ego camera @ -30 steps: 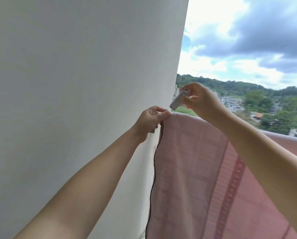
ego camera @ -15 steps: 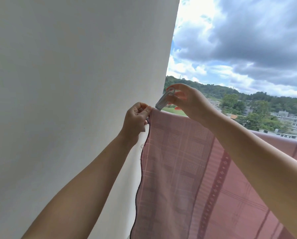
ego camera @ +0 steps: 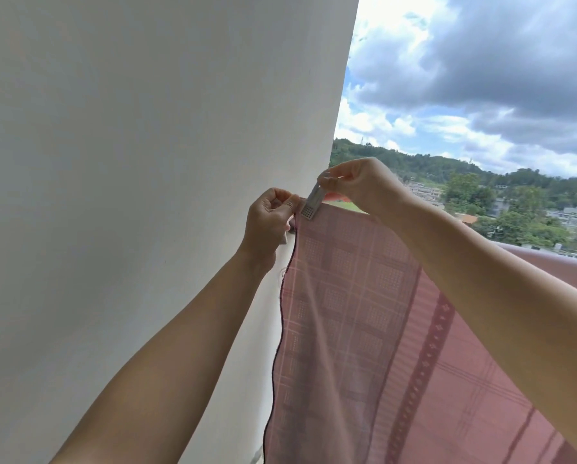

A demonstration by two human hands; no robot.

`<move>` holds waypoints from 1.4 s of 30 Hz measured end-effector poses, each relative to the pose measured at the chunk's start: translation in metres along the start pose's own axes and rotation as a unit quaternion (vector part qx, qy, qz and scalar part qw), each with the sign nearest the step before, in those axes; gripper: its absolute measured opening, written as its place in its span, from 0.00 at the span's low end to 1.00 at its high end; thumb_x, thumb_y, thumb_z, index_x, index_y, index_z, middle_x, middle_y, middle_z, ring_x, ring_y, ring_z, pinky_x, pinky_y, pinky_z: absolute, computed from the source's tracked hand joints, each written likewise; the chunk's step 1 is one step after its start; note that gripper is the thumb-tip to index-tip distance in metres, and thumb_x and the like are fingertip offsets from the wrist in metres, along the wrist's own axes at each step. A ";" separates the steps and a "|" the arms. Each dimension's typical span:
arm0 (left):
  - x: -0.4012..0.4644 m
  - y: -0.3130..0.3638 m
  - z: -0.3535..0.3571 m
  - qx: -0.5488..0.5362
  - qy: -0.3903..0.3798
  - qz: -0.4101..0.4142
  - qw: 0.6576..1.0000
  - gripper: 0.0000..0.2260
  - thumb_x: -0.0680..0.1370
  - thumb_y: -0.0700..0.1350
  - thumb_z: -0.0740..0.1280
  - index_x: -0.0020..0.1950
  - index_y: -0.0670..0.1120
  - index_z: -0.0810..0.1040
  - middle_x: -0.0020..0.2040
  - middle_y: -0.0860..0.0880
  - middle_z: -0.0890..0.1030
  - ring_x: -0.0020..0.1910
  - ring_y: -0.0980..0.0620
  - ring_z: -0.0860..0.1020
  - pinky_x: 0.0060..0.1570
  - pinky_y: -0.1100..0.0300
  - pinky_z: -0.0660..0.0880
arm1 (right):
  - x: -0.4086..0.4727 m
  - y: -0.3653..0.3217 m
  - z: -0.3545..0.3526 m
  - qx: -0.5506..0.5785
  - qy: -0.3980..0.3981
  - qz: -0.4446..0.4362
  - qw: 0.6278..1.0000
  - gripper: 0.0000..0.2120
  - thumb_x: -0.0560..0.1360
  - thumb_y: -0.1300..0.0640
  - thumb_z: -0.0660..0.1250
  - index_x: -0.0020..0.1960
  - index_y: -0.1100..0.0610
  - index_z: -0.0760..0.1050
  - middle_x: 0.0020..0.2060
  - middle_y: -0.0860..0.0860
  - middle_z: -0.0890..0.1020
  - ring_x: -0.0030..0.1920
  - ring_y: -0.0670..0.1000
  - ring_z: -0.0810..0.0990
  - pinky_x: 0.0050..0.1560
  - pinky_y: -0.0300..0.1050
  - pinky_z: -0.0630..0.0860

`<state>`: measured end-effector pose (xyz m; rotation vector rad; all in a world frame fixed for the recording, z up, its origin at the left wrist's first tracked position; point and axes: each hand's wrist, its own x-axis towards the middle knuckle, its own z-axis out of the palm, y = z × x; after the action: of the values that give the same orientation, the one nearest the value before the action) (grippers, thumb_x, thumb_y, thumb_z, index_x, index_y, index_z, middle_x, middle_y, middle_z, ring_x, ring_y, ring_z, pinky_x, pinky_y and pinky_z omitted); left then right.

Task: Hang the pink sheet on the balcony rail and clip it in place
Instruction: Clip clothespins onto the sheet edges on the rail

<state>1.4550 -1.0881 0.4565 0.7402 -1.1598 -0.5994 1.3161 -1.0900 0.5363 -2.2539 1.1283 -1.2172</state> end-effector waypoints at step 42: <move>-0.278 -0.314 -0.085 0.151 -0.096 -0.408 0.895 0.15 0.73 0.46 0.69 0.30 0.54 0.69 0.44 0.46 0.79 0.45 0.53 0.74 0.46 0.60 0.68 | -0.237 0.224 0.159 0.056 -0.306 0.339 0.888 0.06 0.73 0.64 0.67 0.46 0.54 0.76 0.34 0.43 0.85 0.35 0.40 0.81 0.31 0.34 0.75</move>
<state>1.4397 -1.0580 0.0300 1.4902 -1.1059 -1.2274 1.2615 -1.0575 0.1788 -1.7000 1.3408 -0.2526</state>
